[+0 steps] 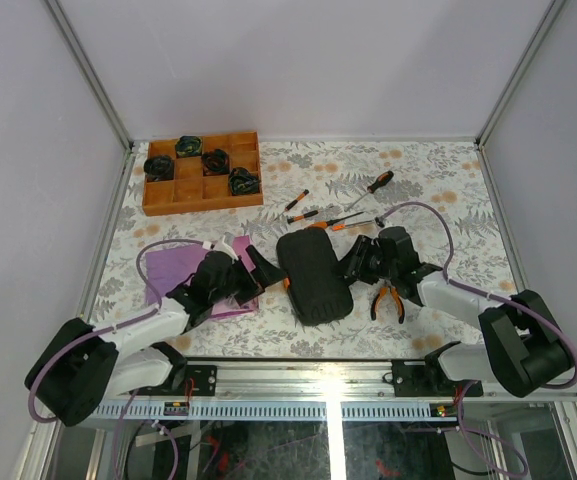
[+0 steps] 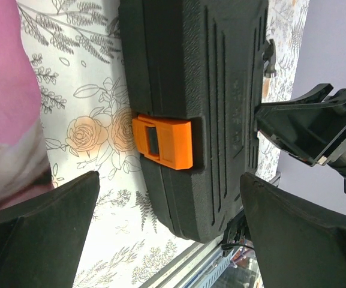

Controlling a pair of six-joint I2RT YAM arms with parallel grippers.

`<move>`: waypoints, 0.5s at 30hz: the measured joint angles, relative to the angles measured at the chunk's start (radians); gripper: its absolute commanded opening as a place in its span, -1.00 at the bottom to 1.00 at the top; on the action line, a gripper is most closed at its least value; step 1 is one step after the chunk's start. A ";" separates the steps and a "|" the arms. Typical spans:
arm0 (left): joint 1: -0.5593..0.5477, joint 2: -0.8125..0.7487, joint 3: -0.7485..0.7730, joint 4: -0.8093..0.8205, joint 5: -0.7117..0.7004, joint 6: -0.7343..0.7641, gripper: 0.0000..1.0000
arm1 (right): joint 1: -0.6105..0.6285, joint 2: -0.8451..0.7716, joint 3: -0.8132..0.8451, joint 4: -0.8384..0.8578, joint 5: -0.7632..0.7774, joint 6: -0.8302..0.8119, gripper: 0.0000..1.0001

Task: Sort the tools into containers
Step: Move the storage box to the center of the board.

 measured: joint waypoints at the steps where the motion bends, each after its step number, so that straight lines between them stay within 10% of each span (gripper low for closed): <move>1: -0.005 0.013 -0.004 0.012 0.001 -0.008 0.97 | -0.005 -0.002 -0.003 0.001 -0.005 0.002 -0.02; 15: -0.103 0.242 -0.028 0.301 -0.010 -0.138 0.95 | -0.051 -0.014 -0.044 0.049 -0.053 0.016 -0.03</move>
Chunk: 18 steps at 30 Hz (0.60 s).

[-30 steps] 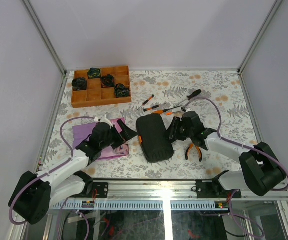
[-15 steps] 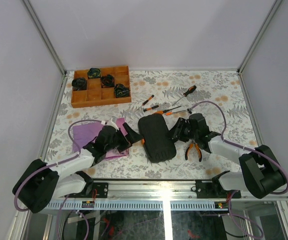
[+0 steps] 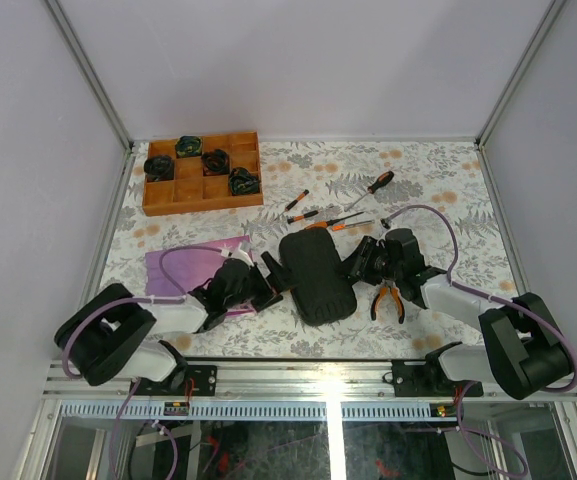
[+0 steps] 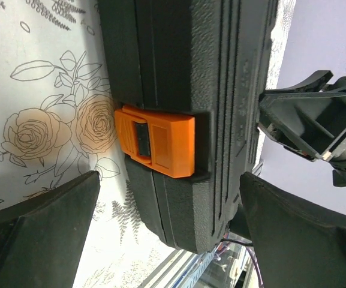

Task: Sort the tools into containers
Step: Move the storage box to the center of the board.

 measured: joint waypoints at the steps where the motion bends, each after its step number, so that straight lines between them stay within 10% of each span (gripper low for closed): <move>1: -0.006 0.020 -0.002 0.020 -0.001 -0.011 0.94 | -0.001 0.000 -0.002 0.003 -0.001 0.001 -0.03; 18: -0.032 0.248 -0.009 0.356 0.012 -0.098 0.60 | -0.013 -0.005 -0.038 0.055 -0.012 0.007 -0.03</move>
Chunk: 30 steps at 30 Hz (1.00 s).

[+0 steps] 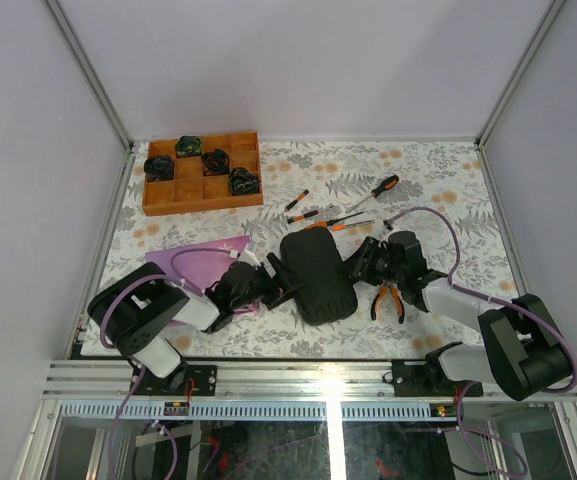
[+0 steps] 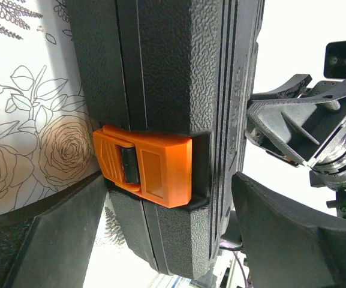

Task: Sort the tools into containers
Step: Move the storage box to the center of the board.

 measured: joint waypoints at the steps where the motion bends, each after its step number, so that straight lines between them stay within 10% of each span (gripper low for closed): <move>1: 0.000 0.000 0.000 0.000 0.003 0.002 0.58 | 0.000 0.000 -0.002 0.003 -0.001 0.000 -0.03; 11: -0.014 -0.053 0.010 -0.053 0.001 0.068 0.39 | -0.011 0.000 -0.016 0.030 -0.013 0.016 0.08; 30: -0.030 -0.093 0.048 -0.143 -0.008 0.101 0.36 | -0.013 -0.106 -0.051 -0.064 -0.028 -0.081 0.99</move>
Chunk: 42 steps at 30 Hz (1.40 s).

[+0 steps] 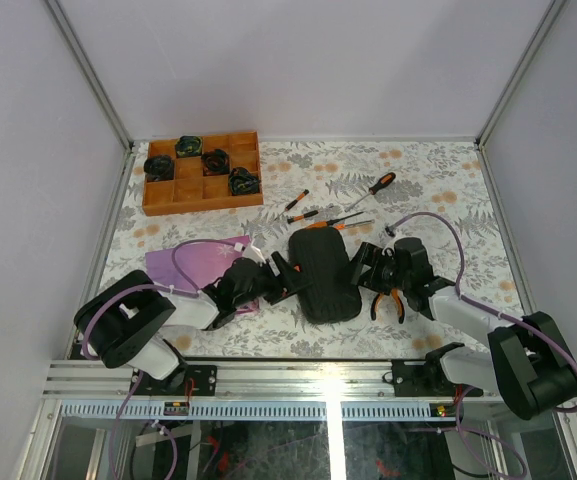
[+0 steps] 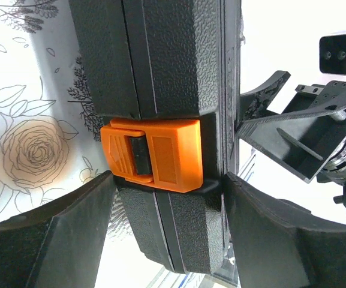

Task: Sort the tools into containers
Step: Move the storage box to the center of the board.

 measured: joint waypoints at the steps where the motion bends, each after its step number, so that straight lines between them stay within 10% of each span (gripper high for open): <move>1: -0.001 0.000 0.003 0.000 0.000 0.002 0.36 | 0.000 0.000 0.000 0.000 -0.013 -0.008 0.99; 15: 0.001 0.006 0.008 0.004 -0.024 0.002 0.36 | -0.010 0.152 0.026 0.162 -0.153 -0.037 0.99; 25: -0.004 0.010 0.010 -0.017 -0.027 0.006 0.54 | -0.007 0.162 0.035 0.148 -0.116 -0.016 0.33; 42: -0.008 -0.016 -0.018 0.010 -0.087 -0.043 0.84 | -0.029 0.178 0.017 0.189 -0.119 0.052 0.21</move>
